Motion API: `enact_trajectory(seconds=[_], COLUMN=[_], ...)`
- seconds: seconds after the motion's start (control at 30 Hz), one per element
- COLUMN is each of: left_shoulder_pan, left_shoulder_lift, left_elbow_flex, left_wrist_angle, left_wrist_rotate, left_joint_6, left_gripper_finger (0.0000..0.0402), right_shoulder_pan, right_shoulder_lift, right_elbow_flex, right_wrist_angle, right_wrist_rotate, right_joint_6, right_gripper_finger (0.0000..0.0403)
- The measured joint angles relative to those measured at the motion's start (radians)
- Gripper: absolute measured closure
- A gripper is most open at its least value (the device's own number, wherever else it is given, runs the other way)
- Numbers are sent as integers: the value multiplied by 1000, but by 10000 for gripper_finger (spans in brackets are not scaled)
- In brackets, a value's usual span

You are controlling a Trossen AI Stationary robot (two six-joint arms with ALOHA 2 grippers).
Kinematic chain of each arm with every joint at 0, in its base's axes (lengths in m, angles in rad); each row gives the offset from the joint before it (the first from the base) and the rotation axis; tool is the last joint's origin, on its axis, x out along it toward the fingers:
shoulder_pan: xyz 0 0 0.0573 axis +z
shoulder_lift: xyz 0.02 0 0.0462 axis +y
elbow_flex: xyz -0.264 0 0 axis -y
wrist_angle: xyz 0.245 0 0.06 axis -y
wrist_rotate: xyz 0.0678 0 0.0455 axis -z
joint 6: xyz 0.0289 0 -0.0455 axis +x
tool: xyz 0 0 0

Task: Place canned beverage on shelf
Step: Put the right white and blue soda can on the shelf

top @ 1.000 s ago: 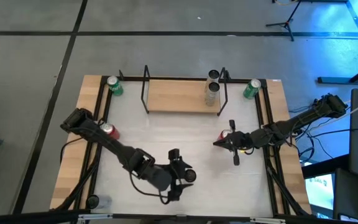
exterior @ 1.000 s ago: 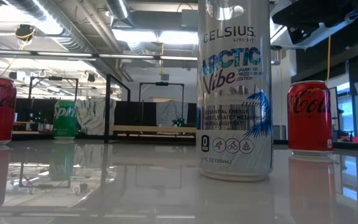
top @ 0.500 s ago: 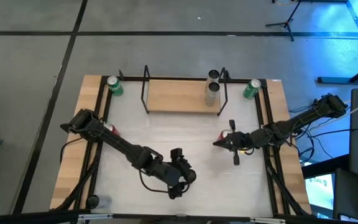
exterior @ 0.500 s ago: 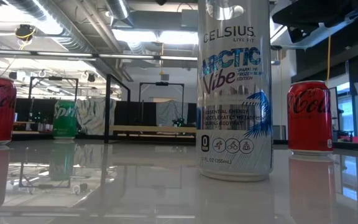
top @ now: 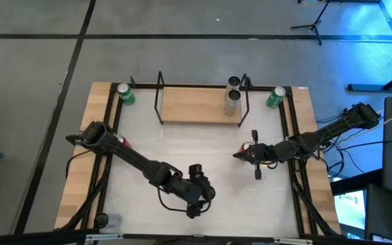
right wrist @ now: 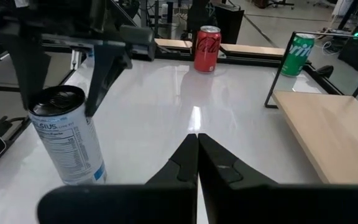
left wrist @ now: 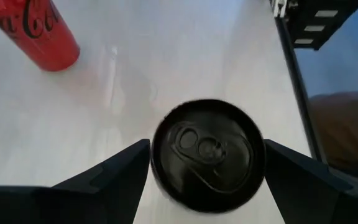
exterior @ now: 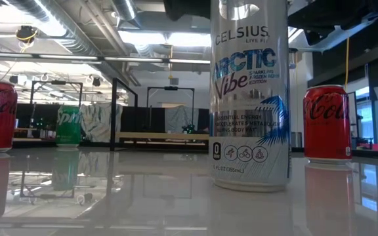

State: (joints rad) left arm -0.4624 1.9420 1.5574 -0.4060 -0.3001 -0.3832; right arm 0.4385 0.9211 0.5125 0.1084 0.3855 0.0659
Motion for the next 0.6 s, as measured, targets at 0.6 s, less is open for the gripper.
enact_trajectory(seconds=[0.6], left_shoulder_pan=[7], left_shoulder_lift=[10], left_elbow_flex=[0], left_wrist_angle=[17], left_wrist_rotate=[-27], left_joint_6=[-12], left_gripper_finger=[171], right_shoulder_pan=[0], right_shoulder_lift=[0], right_elbow_flex=[0], right_wrist_angle=[5], right_wrist_rotate=[0], right_joint_6=[-13], right_gripper_finger=[398])
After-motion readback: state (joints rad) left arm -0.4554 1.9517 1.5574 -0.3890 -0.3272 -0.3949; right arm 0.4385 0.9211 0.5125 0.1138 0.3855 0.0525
